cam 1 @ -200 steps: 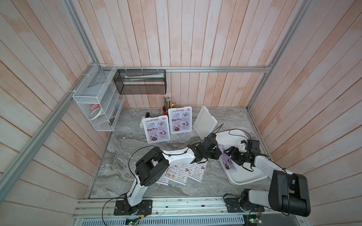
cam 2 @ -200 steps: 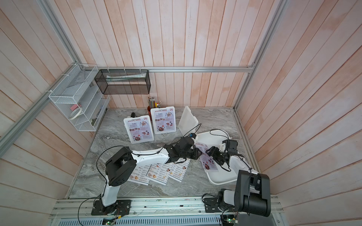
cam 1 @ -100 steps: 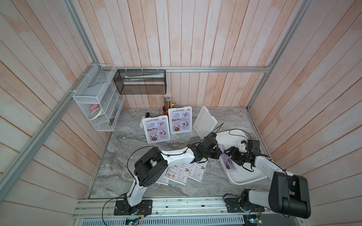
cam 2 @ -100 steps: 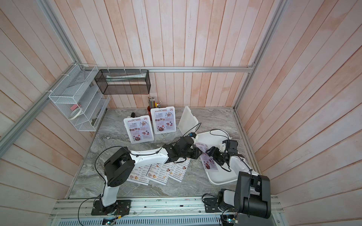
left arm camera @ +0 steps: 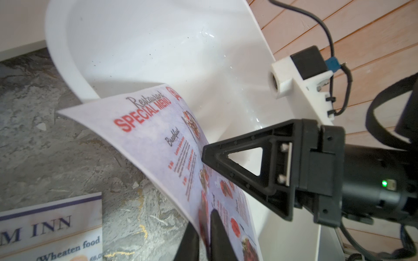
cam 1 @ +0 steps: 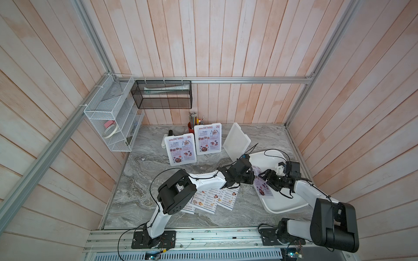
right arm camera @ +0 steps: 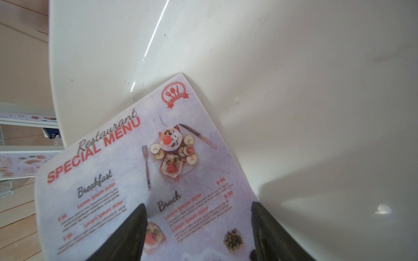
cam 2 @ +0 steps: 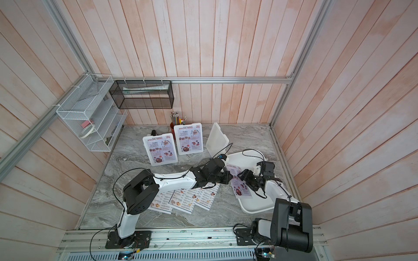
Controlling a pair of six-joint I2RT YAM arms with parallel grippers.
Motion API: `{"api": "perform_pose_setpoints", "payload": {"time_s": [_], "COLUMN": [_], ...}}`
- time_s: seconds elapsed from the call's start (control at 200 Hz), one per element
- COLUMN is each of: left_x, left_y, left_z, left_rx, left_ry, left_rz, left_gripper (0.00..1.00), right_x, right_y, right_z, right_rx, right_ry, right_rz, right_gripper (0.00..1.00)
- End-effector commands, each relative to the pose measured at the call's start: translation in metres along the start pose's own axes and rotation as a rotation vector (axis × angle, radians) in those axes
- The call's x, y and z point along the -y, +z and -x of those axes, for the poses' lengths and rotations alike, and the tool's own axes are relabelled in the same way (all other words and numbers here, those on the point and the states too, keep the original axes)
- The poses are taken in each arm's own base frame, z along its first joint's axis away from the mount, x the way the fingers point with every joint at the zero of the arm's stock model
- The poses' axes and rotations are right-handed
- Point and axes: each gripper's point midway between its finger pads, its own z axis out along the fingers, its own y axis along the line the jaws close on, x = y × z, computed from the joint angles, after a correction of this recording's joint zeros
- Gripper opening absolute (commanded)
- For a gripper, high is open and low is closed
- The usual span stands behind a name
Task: Replace the menus in the menu holders
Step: Pick up the menu from the storage box.
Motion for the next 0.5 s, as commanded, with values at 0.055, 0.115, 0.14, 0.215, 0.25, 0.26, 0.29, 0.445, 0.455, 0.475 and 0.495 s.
{"api": "perform_pose_setpoints", "payload": {"time_s": [0.055, 0.115, 0.14, 0.215, 0.25, 0.26, 0.29, 0.445, 0.455, 0.475, 0.495], "left_x": [0.018, 0.022, 0.025, 0.031, 0.034, 0.035, 0.038, 0.046, 0.047, 0.047, 0.047], "left_y": [-0.007, -0.012, -0.015, -0.024, -0.028, -0.029, -0.034, -0.064, -0.067, -0.072, -0.078], "left_z": [0.019, 0.022, 0.024, 0.03, 0.033, 0.033, 0.036, 0.053, 0.054, 0.056, 0.059], "left_rx": [0.041, 0.049, 0.051, 0.063, 0.069, 0.07, 0.077, 0.111, 0.113, 0.116, 0.123], "left_ry": [0.02, 0.032, 0.038, 0.055, 0.065, 0.068, 0.077, 0.147, 0.153, 0.164, 0.179], "left_rz": [-0.045, -0.054, -0.057, -0.067, -0.069, -0.071, -0.074, -0.065, -0.064, -0.058, -0.054], "left_gripper": [0.07, 0.04, 0.04, 0.03, 0.04, 0.04, 0.03, 0.03, 0.03, 0.03, 0.03], "right_x": [-0.014, -0.02, -0.023, -0.034, -0.04, -0.042, -0.047, -0.095, -0.099, -0.105, -0.113], "right_y": [-0.011, -0.018, -0.021, -0.033, -0.039, -0.041, -0.047, -0.079, -0.081, -0.085, -0.09], "right_z": [0.01, 0.02, 0.024, 0.038, 0.044, 0.046, 0.052, 0.071, 0.072, 0.073, 0.074], "right_rx": [0.025, 0.048, 0.055, 0.095, 0.113, 0.119, 0.138, 0.226, 0.232, 0.245, 0.258], "right_ry": [-0.041, -0.068, -0.079, -0.113, -0.131, -0.136, -0.146, -0.267, -0.276, -0.292, -0.312], "right_rz": [0.009, 0.004, 0.003, 0.006, 0.01, 0.012, 0.018, 0.16, 0.174, 0.201, 0.23], "right_gripper": [0.75, 0.75, 0.75, 0.76, 0.76, 0.76, 0.76, 0.76, 0.76, 0.76, 0.76]}}
